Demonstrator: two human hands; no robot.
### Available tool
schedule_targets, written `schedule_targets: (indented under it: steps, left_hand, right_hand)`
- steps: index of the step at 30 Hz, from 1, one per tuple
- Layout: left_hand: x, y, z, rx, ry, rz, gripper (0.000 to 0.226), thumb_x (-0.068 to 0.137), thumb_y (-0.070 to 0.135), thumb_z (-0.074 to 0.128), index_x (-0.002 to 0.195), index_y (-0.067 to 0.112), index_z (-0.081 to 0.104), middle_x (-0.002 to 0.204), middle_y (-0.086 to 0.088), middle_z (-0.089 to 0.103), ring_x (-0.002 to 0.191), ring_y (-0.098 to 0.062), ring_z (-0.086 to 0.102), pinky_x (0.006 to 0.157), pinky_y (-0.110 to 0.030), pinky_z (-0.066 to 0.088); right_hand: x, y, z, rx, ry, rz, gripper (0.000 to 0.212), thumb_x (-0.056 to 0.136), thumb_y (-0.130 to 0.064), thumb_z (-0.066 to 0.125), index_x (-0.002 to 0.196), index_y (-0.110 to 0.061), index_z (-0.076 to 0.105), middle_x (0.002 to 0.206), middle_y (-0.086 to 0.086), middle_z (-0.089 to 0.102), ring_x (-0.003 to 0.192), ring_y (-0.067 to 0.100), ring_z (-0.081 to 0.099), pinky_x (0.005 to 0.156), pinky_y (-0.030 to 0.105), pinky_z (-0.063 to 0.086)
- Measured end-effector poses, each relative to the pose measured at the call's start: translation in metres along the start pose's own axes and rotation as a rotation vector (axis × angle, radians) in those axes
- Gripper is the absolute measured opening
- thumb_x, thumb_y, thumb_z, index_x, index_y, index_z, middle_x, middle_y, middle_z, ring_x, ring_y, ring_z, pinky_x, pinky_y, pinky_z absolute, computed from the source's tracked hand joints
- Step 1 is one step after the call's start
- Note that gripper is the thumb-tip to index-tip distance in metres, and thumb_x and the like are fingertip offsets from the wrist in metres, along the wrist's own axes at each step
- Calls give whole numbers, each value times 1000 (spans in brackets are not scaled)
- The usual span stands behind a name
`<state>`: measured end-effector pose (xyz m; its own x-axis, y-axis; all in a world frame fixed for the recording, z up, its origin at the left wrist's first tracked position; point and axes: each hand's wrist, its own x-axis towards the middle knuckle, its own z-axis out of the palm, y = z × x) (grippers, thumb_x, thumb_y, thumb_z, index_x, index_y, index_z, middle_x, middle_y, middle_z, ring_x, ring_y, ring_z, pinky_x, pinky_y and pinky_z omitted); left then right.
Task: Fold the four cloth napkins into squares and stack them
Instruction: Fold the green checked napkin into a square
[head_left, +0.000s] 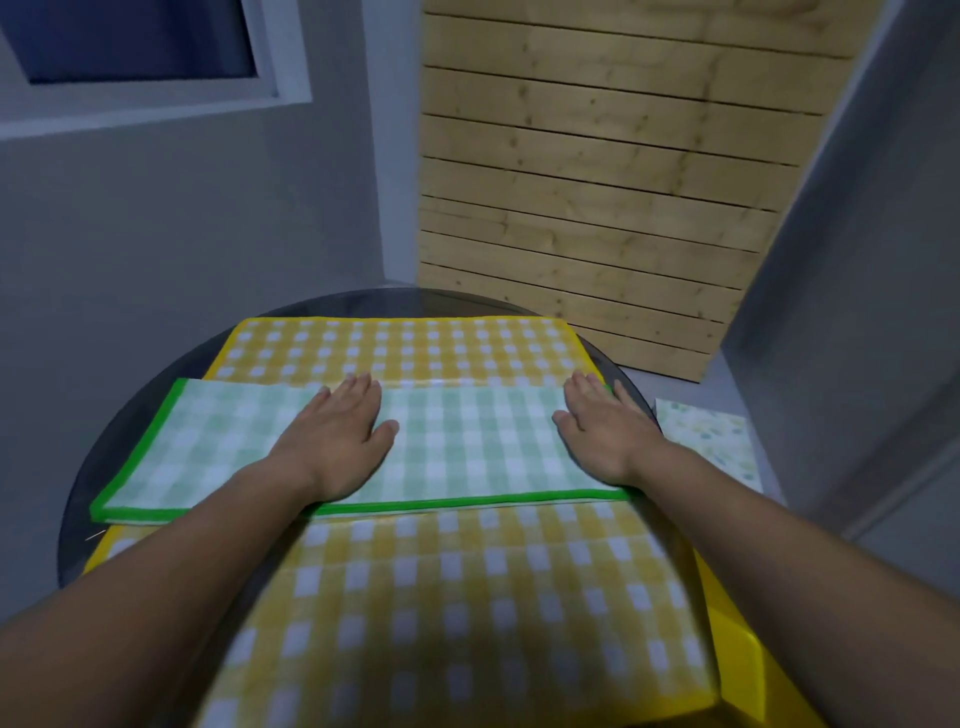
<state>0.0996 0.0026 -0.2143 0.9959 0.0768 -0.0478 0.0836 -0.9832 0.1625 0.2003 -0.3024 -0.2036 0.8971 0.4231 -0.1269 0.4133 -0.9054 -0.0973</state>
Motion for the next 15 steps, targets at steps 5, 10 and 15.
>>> schedule_targets:
  steps: [5, 10, 15]
  left_hand:
    - [1, 0, -19, -12, 47, -6, 60, 98, 52, 35, 143, 12, 44, 149, -7, 46, 138, -26, 40, 115, -39, 27]
    - [18, -3, -56, 50, 5, -78, 37, 89, 44, 59, 119, 23, 64, 119, -4, 62, 112, -28, 57, 91, -35, 47]
    - [23, -1, -72, -141, -98, -182, 21, 82, 32, 74, 73, 17, 61, 76, -3, 61, 77, -25, 59, 67, -27, 44]
  right_hand:
    - [-9, -20, -8, 52, 130, -34, 65, 101, -49, 18, 154, -9, 20, 165, 7, 11, 153, 19, 2, 123, 42, -4]
    - [-30, -68, -17, 171, 100, -184, 47, 102, -47, 29, 129, -13, 47, 147, 10, 46, 148, 25, 25, 116, 42, 26]
    - [-46, -88, -22, 183, 64, -262, 46, 97, -53, 28, 116, -21, 55, 123, -1, 58, 130, 24, 44, 106, 45, 37]
